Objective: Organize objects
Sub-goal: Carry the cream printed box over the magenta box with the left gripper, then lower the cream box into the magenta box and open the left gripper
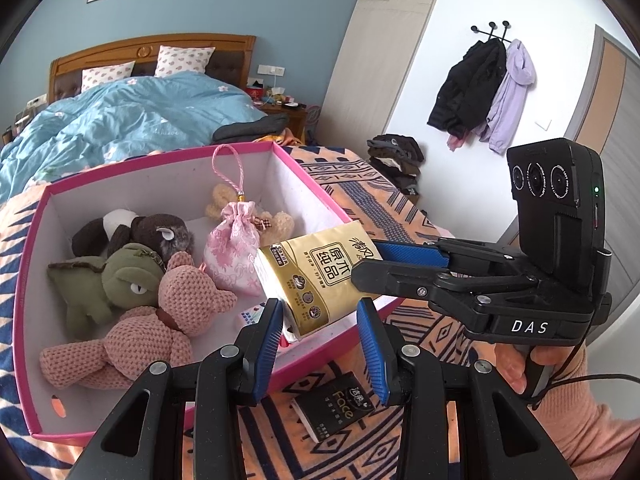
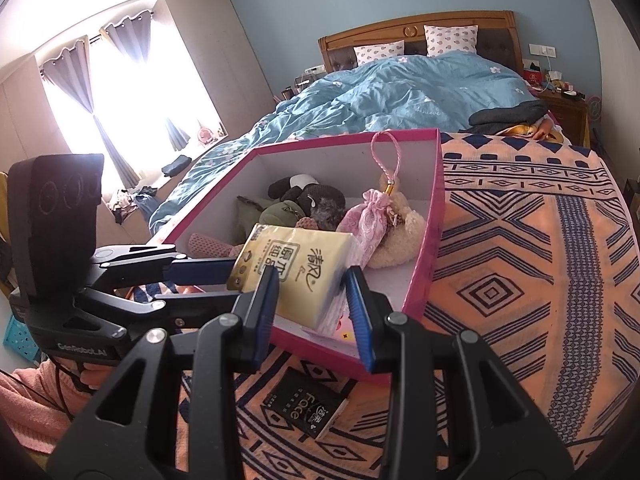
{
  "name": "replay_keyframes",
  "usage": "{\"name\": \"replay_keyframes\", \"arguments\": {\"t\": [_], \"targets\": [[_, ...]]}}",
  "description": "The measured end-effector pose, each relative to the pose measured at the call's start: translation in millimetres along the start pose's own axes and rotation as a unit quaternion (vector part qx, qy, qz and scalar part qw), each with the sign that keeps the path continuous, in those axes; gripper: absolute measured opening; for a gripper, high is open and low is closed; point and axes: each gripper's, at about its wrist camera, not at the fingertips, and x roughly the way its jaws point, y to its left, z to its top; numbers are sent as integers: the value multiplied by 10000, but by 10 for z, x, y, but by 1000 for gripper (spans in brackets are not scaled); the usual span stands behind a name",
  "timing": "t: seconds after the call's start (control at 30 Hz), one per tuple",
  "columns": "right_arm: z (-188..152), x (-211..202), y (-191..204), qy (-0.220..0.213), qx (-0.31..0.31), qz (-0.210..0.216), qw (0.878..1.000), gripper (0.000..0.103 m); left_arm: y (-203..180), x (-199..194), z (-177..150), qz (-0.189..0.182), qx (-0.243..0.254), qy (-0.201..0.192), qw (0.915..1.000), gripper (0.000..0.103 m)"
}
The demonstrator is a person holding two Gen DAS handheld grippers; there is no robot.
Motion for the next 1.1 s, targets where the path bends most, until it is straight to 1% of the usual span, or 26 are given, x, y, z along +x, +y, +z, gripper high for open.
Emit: {"name": "replay_keyframes", "arguments": {"t": [0.8,1.1], "targets": [[-21,143,-81,226,106,-225,9994,38,87,196,-3,-45,-182,222,9996,38],[-6,188,-44,300,24,-340,9990,38,198,284,-8,-137,-400,331,9986,38]]}}
